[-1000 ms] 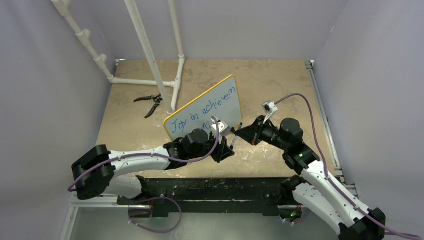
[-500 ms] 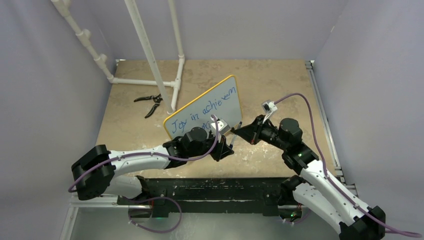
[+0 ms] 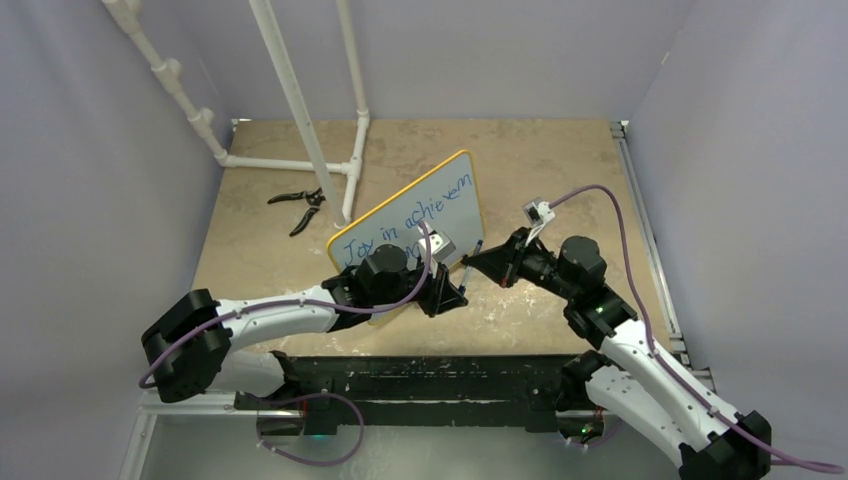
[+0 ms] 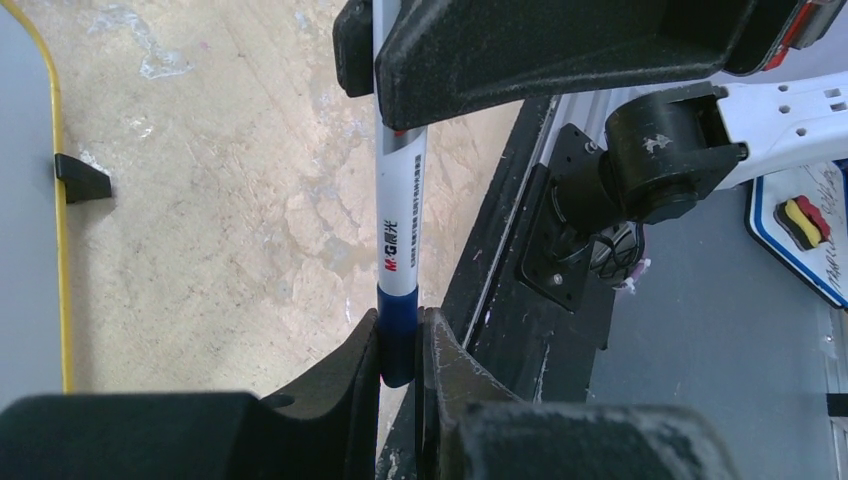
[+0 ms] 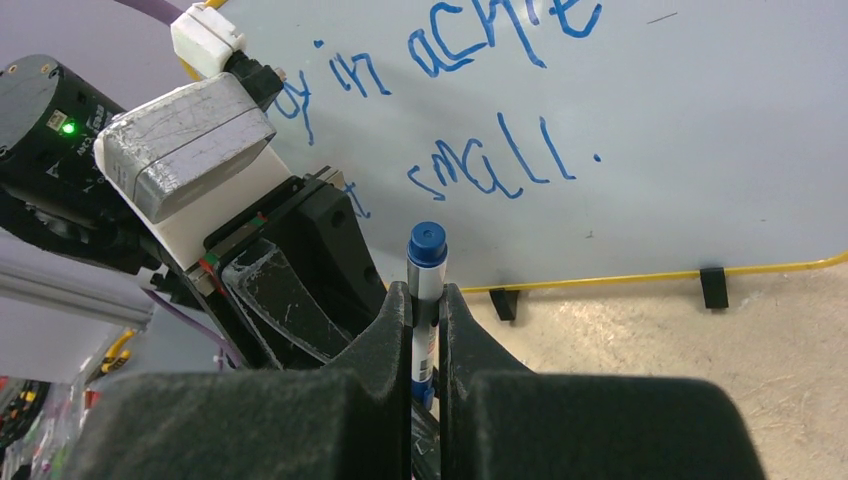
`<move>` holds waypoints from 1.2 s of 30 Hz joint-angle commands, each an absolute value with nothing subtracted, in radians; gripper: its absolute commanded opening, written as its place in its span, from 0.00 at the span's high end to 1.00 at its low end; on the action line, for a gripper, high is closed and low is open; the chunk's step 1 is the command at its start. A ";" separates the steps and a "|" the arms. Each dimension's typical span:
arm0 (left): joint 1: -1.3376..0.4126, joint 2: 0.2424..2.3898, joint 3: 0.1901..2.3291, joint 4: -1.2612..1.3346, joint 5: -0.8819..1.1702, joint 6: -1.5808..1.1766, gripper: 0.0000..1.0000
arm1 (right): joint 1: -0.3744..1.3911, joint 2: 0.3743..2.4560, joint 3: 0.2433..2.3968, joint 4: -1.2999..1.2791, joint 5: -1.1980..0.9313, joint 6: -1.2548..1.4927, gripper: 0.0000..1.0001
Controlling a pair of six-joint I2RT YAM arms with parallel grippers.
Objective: Write a sentence on the whiteboard
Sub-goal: Close the whiteboard marker at the center of the board, then place the whiteboard marker at the center of the board.
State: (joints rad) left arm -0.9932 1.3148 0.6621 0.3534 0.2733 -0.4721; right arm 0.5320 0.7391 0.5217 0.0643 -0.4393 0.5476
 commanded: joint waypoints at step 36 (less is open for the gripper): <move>-0.698 1.192 1.210 -0.146 0.018 -0.298 0.23 | 0.302 1.100 0.601 -0.124 0.041 0.590 0.26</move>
